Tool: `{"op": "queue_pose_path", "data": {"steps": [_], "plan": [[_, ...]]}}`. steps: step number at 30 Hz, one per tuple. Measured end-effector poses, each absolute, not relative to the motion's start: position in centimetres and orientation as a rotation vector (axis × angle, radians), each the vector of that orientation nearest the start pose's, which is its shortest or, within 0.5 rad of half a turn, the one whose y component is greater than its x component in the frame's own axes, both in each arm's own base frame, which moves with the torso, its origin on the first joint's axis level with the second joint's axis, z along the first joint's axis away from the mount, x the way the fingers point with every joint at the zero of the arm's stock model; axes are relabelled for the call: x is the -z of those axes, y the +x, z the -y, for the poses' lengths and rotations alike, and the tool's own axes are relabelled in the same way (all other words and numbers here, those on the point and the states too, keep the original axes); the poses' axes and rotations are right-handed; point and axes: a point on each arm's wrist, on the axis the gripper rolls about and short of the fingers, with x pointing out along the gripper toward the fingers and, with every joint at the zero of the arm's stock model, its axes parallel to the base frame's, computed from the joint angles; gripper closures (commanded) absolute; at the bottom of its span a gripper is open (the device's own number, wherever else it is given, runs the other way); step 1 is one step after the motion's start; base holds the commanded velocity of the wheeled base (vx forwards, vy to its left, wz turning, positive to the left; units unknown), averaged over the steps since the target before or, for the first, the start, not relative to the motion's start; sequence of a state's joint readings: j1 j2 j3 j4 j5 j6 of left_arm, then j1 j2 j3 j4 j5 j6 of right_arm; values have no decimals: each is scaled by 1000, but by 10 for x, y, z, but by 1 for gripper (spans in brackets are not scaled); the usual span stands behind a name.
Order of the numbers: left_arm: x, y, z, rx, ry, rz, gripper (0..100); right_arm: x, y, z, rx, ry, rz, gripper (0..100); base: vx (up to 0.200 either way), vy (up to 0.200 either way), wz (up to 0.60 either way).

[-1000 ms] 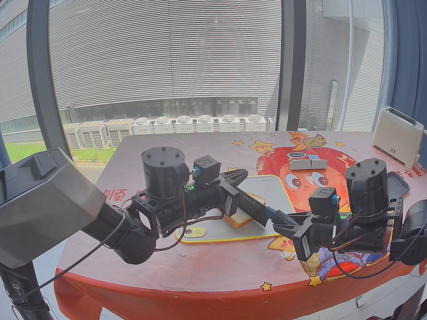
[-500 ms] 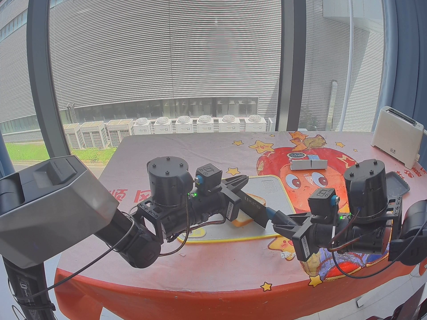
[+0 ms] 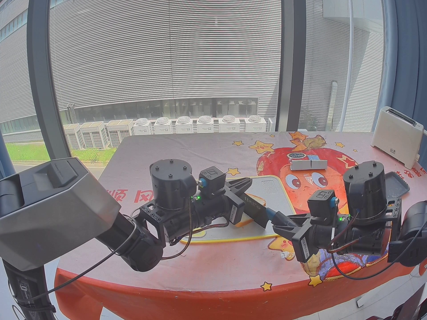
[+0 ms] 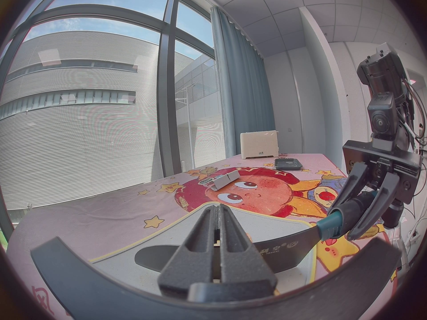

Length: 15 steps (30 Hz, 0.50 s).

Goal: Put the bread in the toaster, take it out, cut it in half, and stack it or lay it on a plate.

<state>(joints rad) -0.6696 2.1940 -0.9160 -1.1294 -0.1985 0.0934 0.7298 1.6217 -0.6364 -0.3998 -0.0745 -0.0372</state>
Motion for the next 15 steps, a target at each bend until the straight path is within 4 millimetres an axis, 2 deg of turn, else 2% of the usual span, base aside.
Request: {"op": "queue_pose_path", "data": {"steps": [9,15], "plan": [[-88,309,253,879,123,-106,100,-139,195,-172,-647,-268,-538,100,0,0,0],[-105,311,249,866,109,-74,100,-140,195,-171,-646,-264,-535,100,0,0,0]]}}
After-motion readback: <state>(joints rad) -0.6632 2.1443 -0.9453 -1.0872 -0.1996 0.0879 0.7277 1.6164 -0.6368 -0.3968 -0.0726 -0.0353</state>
